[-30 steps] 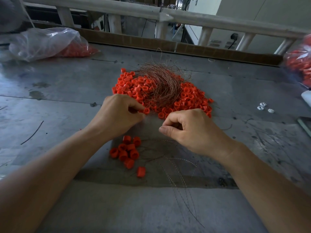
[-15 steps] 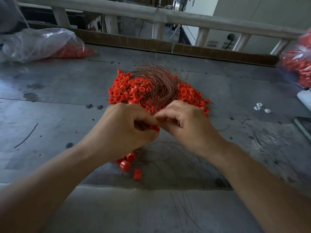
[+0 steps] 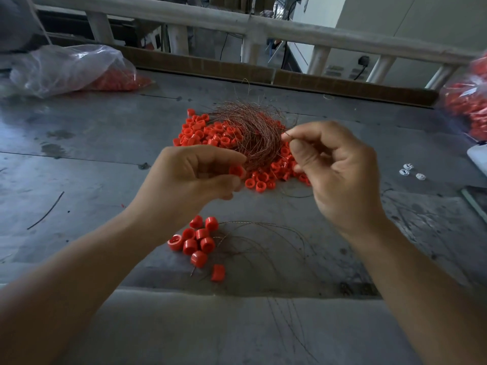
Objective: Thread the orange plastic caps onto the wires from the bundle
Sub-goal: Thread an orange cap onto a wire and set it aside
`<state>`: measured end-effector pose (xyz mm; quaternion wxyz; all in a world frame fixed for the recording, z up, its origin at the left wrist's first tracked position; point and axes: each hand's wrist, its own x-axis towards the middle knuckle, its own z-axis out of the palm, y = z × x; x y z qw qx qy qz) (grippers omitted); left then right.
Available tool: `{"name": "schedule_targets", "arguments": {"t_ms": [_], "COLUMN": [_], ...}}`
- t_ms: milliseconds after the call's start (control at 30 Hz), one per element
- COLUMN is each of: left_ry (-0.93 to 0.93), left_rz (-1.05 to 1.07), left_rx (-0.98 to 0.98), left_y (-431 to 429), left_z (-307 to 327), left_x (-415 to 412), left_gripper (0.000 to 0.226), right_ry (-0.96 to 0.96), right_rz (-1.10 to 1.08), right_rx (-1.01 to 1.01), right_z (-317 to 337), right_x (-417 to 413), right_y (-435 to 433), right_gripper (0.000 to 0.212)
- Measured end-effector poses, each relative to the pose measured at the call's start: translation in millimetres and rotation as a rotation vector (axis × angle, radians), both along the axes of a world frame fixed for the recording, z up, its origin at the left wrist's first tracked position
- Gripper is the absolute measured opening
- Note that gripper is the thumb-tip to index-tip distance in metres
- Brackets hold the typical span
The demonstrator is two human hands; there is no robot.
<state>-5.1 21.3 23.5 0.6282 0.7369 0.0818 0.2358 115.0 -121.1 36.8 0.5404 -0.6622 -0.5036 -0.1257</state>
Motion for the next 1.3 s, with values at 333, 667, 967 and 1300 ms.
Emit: {"name": "schedule_targets", "arguments": {"t_ms": [333,667,967,1300], "left_ry": [-0.003,-0.009,-0.016,-0.014], "left_rz": [-0.024,-0.039,-0.037,-0.031], "left_rx": [0.026,-0.032,-0.076,-0.014], "left_y": [-5.7,-5.4,-1.8,-2.3], "left_z": [0.5,-0.1,-1.0,-1.8], "left_x": [2.4,2.3,2.5,2.9], "left_gripper": [0.024,0.03,0.028,0.025], "right_ry": [-0.109,-0.167,-0.145,-0.094], "right_rz": [-0.016,0.01,0.006,-0.035], "right_rx": [-0.143,-0.243,-0.264,-0.222], "right_z": [1.6,-1.7,0.2,2.3], "right_x": [-2.1,-6.4,-7.6,-11.2], "right_y": [-1.5,0.6,-2.4,-1.5], "right_gripper": [0.008,0.008,0.01,0.003]}}
